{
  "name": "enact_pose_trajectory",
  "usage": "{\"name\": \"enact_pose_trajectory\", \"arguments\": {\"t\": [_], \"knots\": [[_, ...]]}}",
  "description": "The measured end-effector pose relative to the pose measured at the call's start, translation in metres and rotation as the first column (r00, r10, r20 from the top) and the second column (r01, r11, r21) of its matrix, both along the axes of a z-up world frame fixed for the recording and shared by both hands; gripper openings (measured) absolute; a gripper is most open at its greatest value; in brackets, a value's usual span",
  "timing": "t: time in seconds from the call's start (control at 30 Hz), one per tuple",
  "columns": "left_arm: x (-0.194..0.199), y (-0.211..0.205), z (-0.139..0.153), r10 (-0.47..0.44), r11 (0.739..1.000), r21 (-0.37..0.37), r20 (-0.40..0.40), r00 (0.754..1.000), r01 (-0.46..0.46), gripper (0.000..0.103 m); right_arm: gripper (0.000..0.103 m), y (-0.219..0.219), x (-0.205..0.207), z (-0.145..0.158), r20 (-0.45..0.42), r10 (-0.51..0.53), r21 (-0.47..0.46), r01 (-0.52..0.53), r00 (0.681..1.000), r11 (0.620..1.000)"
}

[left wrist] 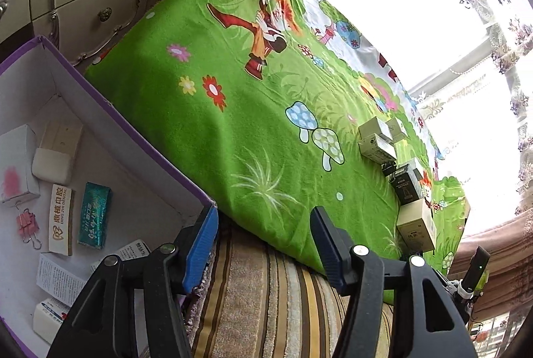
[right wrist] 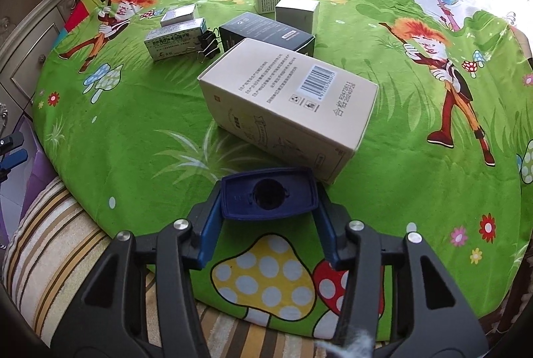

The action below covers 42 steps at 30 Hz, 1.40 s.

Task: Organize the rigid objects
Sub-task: 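Grasp the large beige barcode box with the left tool while the right tool holds the blue holder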

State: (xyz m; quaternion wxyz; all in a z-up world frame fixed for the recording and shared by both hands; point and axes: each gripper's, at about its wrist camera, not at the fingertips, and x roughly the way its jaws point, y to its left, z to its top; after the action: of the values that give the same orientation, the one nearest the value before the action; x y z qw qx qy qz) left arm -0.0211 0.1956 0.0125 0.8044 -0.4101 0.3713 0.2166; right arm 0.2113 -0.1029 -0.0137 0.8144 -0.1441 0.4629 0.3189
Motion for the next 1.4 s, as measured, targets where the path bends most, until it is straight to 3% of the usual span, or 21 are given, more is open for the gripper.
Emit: {"name": "enact_pose_trajectory", "arguments": {"t": [0.23,0.33,0.53,0.63,0.77,0.83,0.97,1.1,1.4], "knots": [[0.045,-0.04,0.019,-0.104,0.992,0.077,0.035,0.994,0.101,0.083,0.055,-0.011,-0.008,0.023,0.053,0.009,0.086,-0.014,0.999,0.996],[0.066,-0.059,0.029,-0.148,0.985,0.104,0.064,0.987,0.141,0.086,0.055,-0.021,-0.01,0.035,0.077,-0.009,0.126,-0.001,0.997,0.992],[0.116,-0.109,0.04,-0.264,0.957,0.149,0.085,0.961,0.249,0.103,0.055,-0.057,0.008,0.046,0.106,-0.165,0.184,0.144,0.981,0.972],[0.142,-0.136,0.044,-0.338,0.927,0.193,0.056,0.939,0.322,0.103,0.055,-0.075,0.019,0.045,0.104,-0.253,0.197,0.229,0.962,0.953],[0.176,-0.175,0.046,-0.443,0.867,0.248,-0.014,0.897,0.432,0.103,0.055,-0.095,0.029,0.043,0.092,-0.346,0.221,0.32,0.934,0.921],[0.192,-0.192,0.045,-0.483,0.837,0.275,-0.037,0.875,0.474,0.103,0.054,-0.102,0.032,0.041,0.08,-0.369,0.231,0.343,0.926,0.91],[0.216,-0.216,0.042,-0.507,0.805,0.319,-0.067,0.859,0.5,0.103,0.054,-0.106,0.035,0.038,0.069,-0.38,0.231,0.356,0.922,0.905],[0.236,-0.236,0.035,-0.536,0.755,0.375,-0.118,0.836,0.538,0.103,0.054,-0.11,0.038,0.033,0.051,-0.392,0.234,0.371,0.918,0.899],[0.253,-0.244,0.019,-0.538,0.735,0.391,-0.161,0.828,0.554,0.103,0.054,-0.113,0.04,0.026,0.031,-0.404,0.231,0.386,0.914,0.893]]}}
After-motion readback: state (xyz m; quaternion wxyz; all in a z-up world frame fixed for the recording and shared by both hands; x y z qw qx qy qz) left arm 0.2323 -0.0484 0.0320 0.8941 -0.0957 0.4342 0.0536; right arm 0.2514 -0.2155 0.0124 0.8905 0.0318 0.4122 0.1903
